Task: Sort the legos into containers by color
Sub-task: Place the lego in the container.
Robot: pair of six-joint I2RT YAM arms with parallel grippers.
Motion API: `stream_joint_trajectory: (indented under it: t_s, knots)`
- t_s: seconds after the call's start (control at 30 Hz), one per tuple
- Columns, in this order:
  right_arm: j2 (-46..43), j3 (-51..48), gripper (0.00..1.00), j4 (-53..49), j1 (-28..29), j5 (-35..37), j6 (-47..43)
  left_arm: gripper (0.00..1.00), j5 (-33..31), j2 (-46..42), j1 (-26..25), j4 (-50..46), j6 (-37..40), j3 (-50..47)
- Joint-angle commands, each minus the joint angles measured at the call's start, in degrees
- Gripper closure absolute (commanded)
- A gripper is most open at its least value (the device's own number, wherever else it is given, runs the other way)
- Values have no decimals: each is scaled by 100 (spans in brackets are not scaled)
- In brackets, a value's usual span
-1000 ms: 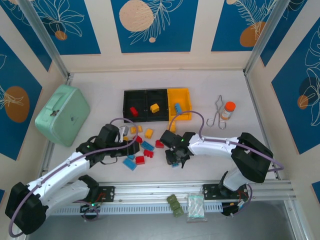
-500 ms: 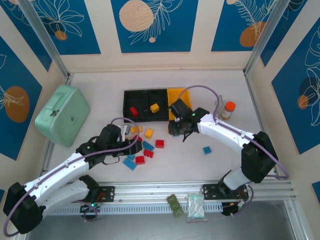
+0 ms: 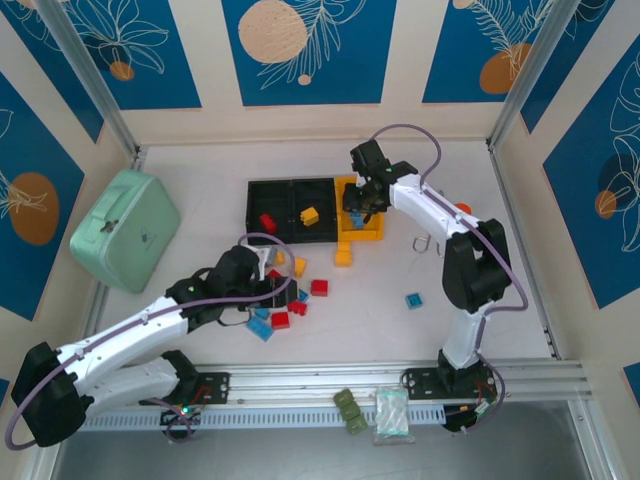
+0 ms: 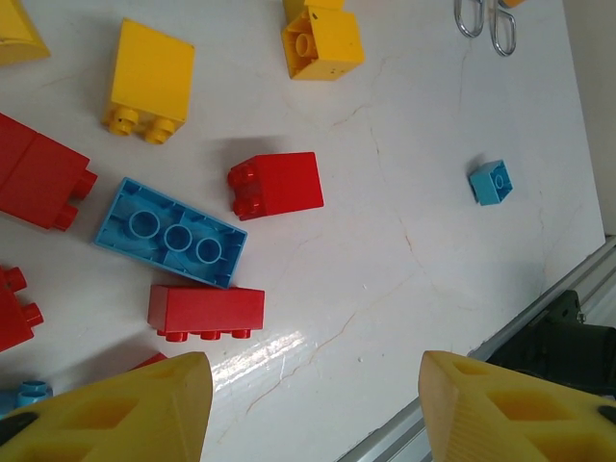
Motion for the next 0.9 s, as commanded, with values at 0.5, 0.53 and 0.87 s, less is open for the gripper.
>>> stream_joint_trajectory:
  t_s: [0.5,0.53,0.87]
  knots:
    - [2202,2488,65,-968,-413,-361,-41,42,-286,-49,-115,-18,-163,45]
    - [2271,2575,64,-1005,-412,-366,-28,42,-291,-47,-113,-25,-165,37]
    - [2045,2698,48,-1162,-332,-186,-18,42,-330,-94,-113,-44,-181,-6]
